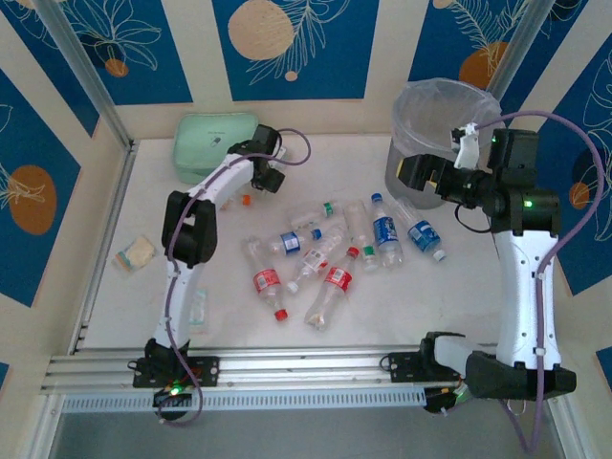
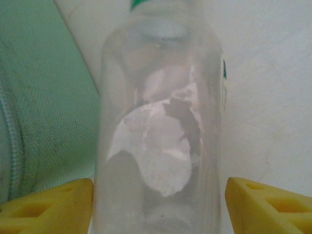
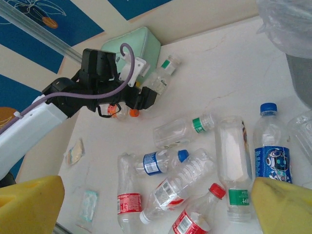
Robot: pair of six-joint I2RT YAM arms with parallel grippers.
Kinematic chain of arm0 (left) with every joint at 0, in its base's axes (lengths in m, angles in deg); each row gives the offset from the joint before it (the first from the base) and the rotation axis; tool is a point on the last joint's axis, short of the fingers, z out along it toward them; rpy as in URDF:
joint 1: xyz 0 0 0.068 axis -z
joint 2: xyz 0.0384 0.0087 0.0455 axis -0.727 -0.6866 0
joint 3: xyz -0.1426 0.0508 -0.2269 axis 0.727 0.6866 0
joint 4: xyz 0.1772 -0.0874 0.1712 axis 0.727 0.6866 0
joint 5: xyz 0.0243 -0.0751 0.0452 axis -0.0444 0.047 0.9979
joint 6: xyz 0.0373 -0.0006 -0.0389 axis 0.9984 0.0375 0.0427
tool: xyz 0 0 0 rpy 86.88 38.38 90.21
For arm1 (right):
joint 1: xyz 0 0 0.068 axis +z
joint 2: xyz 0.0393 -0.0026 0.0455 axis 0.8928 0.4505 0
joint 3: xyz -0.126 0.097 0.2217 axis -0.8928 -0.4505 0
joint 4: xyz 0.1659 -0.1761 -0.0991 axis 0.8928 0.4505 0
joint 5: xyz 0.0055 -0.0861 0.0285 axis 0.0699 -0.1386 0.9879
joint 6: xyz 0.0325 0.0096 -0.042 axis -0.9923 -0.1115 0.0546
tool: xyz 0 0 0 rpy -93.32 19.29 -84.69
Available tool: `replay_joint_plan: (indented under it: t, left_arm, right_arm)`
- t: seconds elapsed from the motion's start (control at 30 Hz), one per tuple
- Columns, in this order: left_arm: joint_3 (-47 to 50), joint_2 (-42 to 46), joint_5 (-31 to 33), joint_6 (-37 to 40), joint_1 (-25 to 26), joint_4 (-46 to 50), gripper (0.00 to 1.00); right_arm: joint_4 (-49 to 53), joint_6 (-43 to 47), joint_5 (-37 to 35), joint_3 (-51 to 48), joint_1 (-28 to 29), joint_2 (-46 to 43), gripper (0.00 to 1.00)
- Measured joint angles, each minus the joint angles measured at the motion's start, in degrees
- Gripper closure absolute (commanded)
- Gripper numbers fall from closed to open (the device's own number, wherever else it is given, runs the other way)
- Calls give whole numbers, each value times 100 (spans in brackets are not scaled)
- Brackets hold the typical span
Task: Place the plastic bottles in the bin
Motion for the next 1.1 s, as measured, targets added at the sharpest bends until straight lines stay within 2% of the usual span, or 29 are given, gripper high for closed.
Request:
replay_joint_plan:
  t: [0.13,0.23,0.33,0.47,0.6,0.7,0.87,0.97,1.1]
  left_arm:
    - [291,13,-72,-96,-22,-35,35]
    - [535,144,-83,-146,-35,-181,43]
    - [640,216,-111,-201,-37,-195,44]
    - [809,332,-184,-286,-37,-251,51]
    - [1246,684,-531,-426,-26,-273,52]
    - [1722,1202,-975,-662,-11,-328,52]
    - [2857,2623,-1681,-1152,129,-785,52]
    - [3580,3565,-1965,-1530,385,-1213,55]
    - [4942,4787,-2201,-2315,920,-2127,58]
  right_arm:
    - [13,-2,-20,-4,0,-37,2]
    - [11,-4,-20,-24,0,-59,2]
    - [13,-4,-20,-28,0,-76,2]
    - [28,-4,-22,-28,0,-129,3]
    - [59,-11,-31,-28,0,-256,4]
    - [48,-72,-26,-28,2,-400,5]
    - [-103,-361,138,-138,199,-605,7]
    - [-286,-581,138,-164,649,-529,8]
    - [-901,-999,-37,-391,1600,-216,10]
